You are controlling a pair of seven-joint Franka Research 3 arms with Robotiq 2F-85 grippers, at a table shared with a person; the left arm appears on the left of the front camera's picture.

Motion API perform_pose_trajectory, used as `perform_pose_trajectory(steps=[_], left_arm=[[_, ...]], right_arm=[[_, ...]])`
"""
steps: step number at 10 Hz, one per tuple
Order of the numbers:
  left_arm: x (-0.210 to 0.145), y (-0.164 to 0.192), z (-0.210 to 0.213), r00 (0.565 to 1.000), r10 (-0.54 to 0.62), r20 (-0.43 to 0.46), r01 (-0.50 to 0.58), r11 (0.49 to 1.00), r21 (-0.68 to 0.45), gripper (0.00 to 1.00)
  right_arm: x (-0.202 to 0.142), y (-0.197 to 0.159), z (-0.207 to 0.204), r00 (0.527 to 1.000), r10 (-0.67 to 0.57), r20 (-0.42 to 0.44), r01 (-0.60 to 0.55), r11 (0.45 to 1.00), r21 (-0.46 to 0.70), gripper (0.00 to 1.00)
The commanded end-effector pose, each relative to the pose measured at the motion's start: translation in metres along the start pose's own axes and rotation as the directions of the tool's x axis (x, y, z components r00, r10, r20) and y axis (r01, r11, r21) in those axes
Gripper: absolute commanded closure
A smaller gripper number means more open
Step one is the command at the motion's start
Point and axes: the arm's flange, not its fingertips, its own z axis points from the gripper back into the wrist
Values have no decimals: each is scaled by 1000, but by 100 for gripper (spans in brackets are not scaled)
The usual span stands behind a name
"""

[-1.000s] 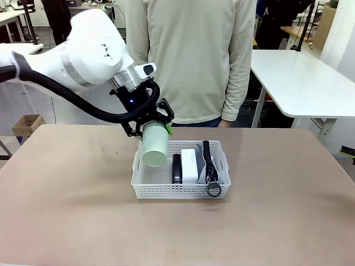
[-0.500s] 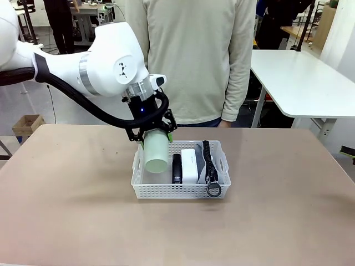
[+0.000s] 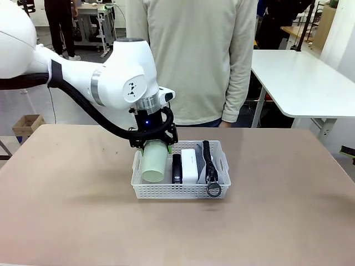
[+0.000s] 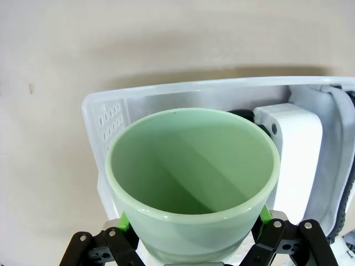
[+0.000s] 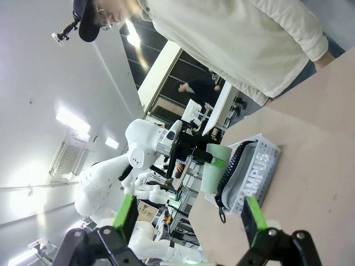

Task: Efficiently arrange items inside the basket to fit them all.
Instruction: Pick up the Reusable plastic cup and place it inside the Organizing basket.

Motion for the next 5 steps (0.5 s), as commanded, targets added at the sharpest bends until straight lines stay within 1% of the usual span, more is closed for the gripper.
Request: perform_pose_trajectory(steps=[1,3,4,5], left_arm=[[7,-8,-5,999,50,13,-51,997,61,9],[8,-11,-11,997,79,-6,-78,991,104,9],[8,-12,-14,997,76,-14,-74,991,112,9],[9,-13,-16,996,86,2,-86,988,128,9]], right_arm=[[-1,4,3,1000,0,-10,0,1000,5,0],[-1,4,3,1000,0,-10,0,1000,5,0],[-1,4,3,1000,0,-10,0,1000,5,0],[-1,4,3,1000,0,-10,0,1000,5,0]])
